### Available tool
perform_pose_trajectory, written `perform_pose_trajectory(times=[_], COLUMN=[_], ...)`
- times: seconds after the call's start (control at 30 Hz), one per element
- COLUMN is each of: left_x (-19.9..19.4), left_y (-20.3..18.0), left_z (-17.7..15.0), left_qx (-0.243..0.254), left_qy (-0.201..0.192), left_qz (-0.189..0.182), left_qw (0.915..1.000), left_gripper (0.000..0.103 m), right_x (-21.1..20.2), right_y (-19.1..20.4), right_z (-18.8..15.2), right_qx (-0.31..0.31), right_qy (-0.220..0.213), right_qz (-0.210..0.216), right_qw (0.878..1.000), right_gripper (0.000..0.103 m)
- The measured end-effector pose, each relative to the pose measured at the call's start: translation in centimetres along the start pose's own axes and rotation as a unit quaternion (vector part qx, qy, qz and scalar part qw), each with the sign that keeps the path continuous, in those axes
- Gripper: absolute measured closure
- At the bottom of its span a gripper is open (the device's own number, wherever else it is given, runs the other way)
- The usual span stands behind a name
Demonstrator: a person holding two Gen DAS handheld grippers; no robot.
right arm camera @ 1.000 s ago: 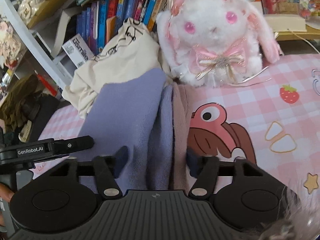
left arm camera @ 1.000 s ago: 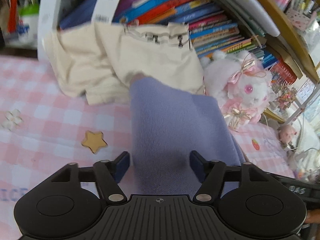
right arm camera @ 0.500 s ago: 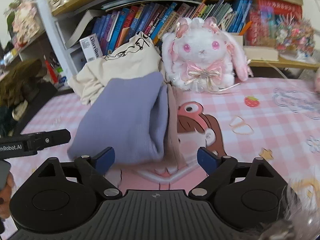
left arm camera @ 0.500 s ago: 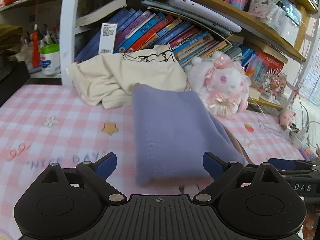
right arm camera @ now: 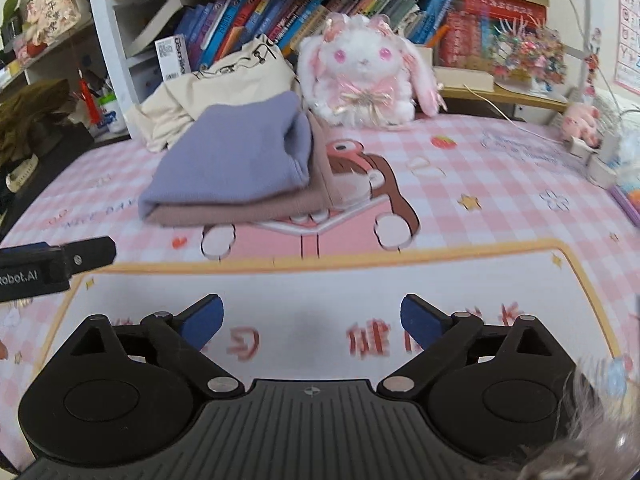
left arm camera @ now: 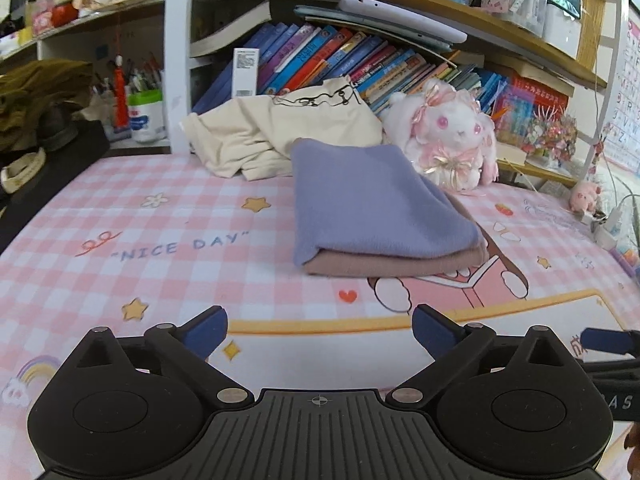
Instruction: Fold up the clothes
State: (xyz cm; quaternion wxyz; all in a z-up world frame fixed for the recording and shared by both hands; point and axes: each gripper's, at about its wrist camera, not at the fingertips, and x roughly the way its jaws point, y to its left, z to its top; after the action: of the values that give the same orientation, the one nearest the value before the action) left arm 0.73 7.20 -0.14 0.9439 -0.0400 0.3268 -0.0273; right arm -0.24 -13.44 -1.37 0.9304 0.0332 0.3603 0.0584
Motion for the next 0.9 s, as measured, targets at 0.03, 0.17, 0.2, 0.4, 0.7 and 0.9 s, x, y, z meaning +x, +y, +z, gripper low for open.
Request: perform_pose_trajectory(times=[0.03,0.17,0.2,0.4,0.7,0.9], left_x=[-0.3,-1.4,-1.6,-2.3,-2.9,-3.2], left_y=[-0.1,-0.4,-0.5,-0.5,0.0,0.2], left_z=[-0.1,-0.5,-0.5,-1.0,-1.9,-2.0], left_qx=[0.002,0.014,0.015,0.012,0.003,0.003], left_qy=[-0.002,-0.014,-0.018,-0.025,-0.01,-0.01], left_qz=[0.002,0.014,0.017,0.019,0.025,0.033], left_qw=[1.0,0.9997,0.9996,0.9994,0.9996,0.9994], left_gripper=[0.003,0.002,0.002,0.0,0.0,0.0], right_x=[-0.3,-1.4,-1.7,-2.6,-2.8,-3.0], right_y=[0.1,0.3,0.3,0.3,0.8,1.3], right_z=[-0.3,-1.1,-1.2,-1.9,-2.6,-2.7], right_qx=[-0.002,-0.006,-0.007,-0.007,-0.017,-0.03], right_qy=[-0.001,-0.007,-0.01,-0.014,-0.006,-0.008], right_qz=[-0.003,-0.012,-0.014,-0.024,-0.031,-0.026], right_qw=[1.0,1.0,1.0,1.0,0.999,0.999], right_gripper=[0.006,0.005,0.005,0.004,0.002,0.002])
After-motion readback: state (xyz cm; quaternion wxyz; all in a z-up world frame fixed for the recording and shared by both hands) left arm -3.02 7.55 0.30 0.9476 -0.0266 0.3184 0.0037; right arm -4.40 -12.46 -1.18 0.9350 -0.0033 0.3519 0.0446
